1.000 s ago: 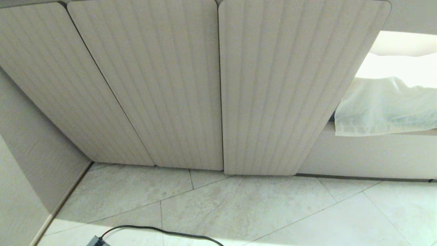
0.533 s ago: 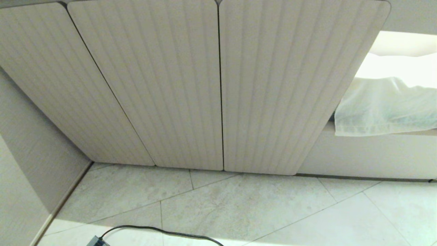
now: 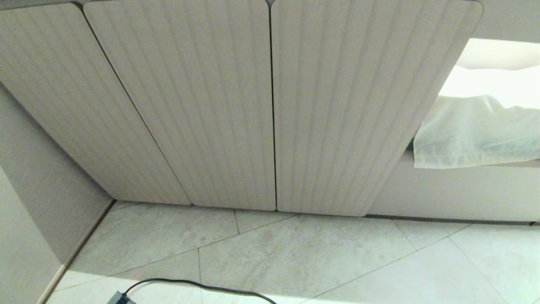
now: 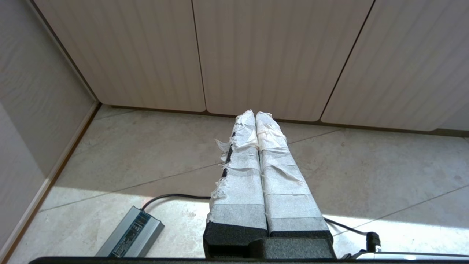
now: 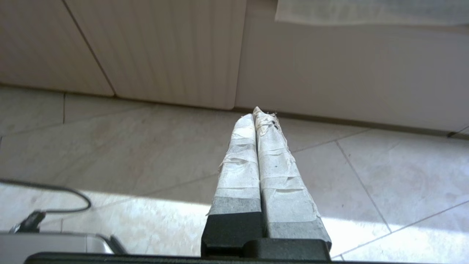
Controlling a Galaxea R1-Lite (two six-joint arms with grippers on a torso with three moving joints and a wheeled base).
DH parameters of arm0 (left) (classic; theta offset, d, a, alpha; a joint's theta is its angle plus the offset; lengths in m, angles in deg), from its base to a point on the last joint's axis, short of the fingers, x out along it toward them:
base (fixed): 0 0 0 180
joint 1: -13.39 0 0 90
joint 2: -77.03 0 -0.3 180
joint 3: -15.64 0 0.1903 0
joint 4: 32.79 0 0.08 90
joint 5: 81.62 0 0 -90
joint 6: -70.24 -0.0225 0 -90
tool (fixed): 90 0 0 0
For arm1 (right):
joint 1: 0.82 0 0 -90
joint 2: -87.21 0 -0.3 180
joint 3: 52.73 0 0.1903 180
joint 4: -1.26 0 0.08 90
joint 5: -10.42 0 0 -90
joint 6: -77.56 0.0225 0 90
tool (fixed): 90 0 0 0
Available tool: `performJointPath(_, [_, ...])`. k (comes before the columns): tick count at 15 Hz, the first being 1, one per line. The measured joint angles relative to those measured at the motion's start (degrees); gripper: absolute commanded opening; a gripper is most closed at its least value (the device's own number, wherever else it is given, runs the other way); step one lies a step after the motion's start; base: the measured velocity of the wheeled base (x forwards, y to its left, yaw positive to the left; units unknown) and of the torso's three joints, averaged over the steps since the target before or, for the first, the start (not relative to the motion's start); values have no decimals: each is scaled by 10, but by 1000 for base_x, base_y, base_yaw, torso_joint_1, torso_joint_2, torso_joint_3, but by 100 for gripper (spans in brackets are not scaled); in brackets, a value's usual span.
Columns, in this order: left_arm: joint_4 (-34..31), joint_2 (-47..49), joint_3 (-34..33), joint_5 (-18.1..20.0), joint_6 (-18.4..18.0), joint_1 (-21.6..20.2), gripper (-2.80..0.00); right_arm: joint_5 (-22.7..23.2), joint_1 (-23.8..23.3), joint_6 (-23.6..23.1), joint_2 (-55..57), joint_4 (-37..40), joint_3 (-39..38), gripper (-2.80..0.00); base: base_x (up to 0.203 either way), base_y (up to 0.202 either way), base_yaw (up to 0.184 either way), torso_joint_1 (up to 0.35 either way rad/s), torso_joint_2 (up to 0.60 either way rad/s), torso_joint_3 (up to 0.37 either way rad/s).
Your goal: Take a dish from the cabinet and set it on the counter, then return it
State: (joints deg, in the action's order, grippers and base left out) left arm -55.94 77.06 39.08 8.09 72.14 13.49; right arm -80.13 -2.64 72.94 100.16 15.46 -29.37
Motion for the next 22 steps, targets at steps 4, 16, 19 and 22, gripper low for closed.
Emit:
performJointPath(4, [0, 0, 0, 0, 0, 0, -280, 1, 12, 0, -62, 75, 0, -280, 0, 0, 0, 0, 0, 0])
performJointPath(16, [0, 0, 0, 0, 0, 0, -280, 2, 15, 26, -129, 92, 0, -280, 0, 0, 0, 0, 0, 0])
performJointPath(19, [0, 0, 0, 0, 0, 0, -280, 3, 15, 40, -130, 92, 0, -280, 0, 0, 0, 0, 0, 0])
performJointPath(22, [0, 0, 0, 0, 0, 0, -280, 3, 15, 43, -130, 92, 0, -280, 0, 0, 0, 0, 0, 0])
